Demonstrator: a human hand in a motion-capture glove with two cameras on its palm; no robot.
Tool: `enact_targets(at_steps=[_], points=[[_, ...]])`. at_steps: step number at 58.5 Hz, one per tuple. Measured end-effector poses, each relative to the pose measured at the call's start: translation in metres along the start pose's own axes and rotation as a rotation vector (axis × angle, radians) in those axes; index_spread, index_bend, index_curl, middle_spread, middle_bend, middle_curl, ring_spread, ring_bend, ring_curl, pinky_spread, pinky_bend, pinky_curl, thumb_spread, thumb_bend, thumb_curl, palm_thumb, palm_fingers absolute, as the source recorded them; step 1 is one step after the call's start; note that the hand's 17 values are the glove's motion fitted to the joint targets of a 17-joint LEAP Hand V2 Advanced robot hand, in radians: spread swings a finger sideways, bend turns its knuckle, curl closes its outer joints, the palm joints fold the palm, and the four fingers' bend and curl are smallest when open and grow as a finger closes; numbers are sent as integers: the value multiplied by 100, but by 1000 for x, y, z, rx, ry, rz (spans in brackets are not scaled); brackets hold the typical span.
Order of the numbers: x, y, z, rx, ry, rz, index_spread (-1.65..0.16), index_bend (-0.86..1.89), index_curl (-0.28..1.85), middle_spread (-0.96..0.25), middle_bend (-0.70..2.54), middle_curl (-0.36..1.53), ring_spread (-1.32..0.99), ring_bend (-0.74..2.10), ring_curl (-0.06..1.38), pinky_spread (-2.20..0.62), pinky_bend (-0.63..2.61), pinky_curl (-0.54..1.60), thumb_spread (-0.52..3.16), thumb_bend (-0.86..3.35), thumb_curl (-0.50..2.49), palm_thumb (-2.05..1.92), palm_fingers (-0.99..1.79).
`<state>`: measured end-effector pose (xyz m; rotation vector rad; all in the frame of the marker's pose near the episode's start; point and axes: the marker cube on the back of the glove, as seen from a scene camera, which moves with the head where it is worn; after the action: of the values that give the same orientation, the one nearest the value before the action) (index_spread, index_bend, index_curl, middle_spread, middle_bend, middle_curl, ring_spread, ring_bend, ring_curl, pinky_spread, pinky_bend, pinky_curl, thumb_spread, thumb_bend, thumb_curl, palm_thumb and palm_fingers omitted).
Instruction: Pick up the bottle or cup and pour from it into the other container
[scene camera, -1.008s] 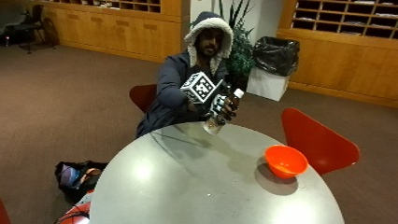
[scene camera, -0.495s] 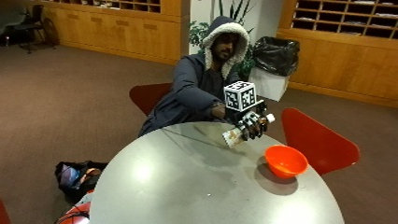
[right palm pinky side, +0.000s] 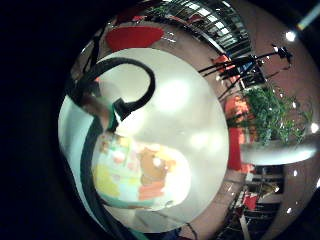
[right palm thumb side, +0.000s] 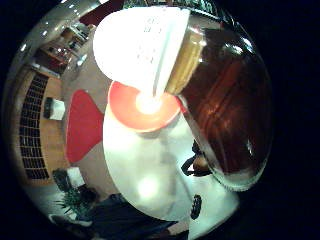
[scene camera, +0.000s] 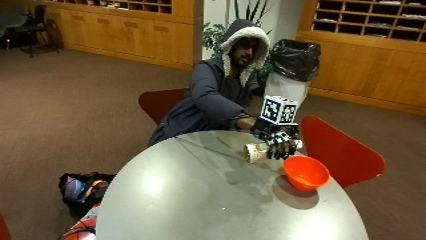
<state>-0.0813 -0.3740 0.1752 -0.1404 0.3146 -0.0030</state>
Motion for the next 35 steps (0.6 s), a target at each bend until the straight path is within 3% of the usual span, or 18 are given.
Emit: enact_targets(at_steps=[35], points=[[-48, -19, 2, -17, 458, -99, -27, 8, 19, -19, 27, 51, -14, 57, 45, -19, 62, 37, 64, -3, 63, 97, 109]])
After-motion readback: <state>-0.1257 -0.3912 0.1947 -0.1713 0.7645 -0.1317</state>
